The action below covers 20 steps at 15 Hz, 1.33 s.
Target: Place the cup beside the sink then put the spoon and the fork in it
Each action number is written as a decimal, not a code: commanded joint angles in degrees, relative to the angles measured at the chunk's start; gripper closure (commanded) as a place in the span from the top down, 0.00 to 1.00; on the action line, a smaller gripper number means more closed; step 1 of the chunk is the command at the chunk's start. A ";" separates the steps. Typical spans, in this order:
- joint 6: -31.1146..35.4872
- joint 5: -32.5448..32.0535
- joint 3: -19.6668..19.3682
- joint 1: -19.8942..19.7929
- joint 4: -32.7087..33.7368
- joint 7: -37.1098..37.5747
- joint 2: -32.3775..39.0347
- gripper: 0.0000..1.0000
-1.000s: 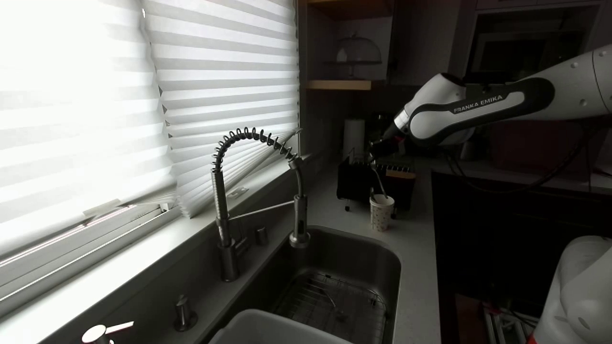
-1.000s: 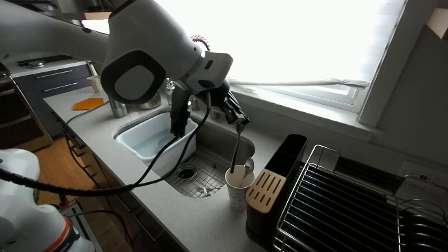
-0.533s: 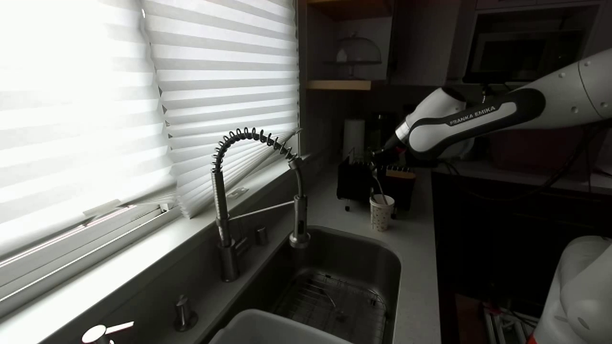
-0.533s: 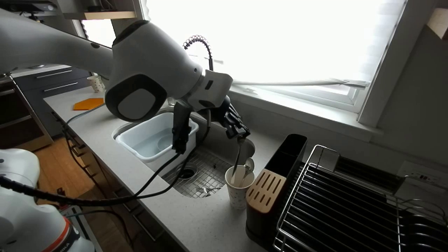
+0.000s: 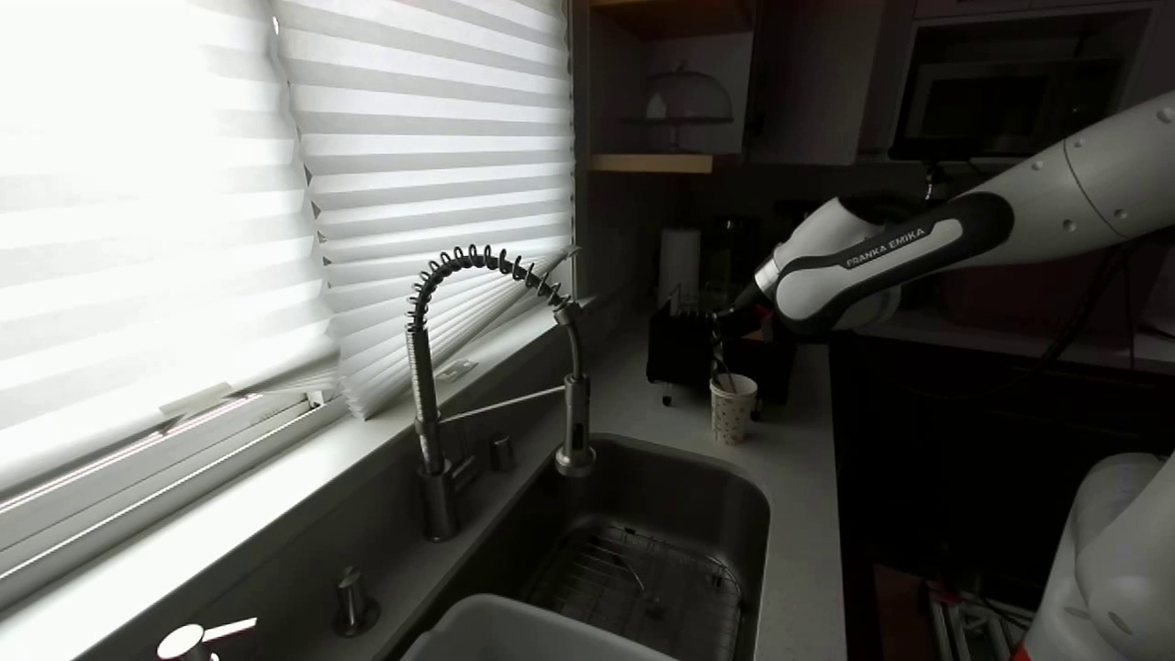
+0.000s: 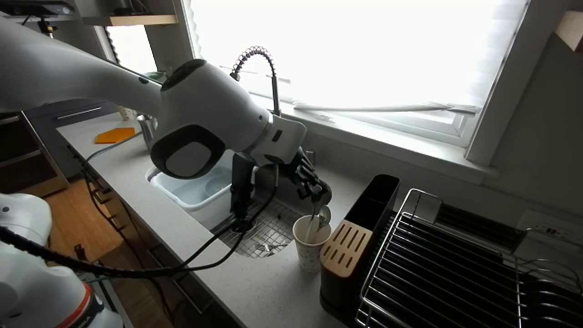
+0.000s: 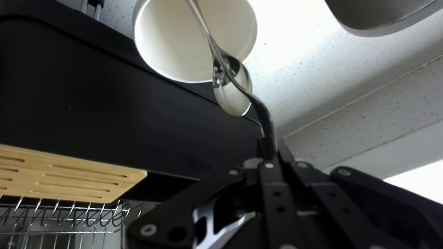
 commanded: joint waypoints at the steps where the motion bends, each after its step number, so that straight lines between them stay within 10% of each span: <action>1: 1.48 1.70 -0.76 0.84 -0.79 -2.33 1.39 0.01; 10: 1.25 1.82 -0.52 1.13 -0.64 -3.83 3.79 0.01; 12: 1.08 1.72 -0.47 1.08 -0.58 -4.13 4.09 0.29; 20: 0.42 2.75 -0.96 2.24 -0.48 -6.26 3.74 0.87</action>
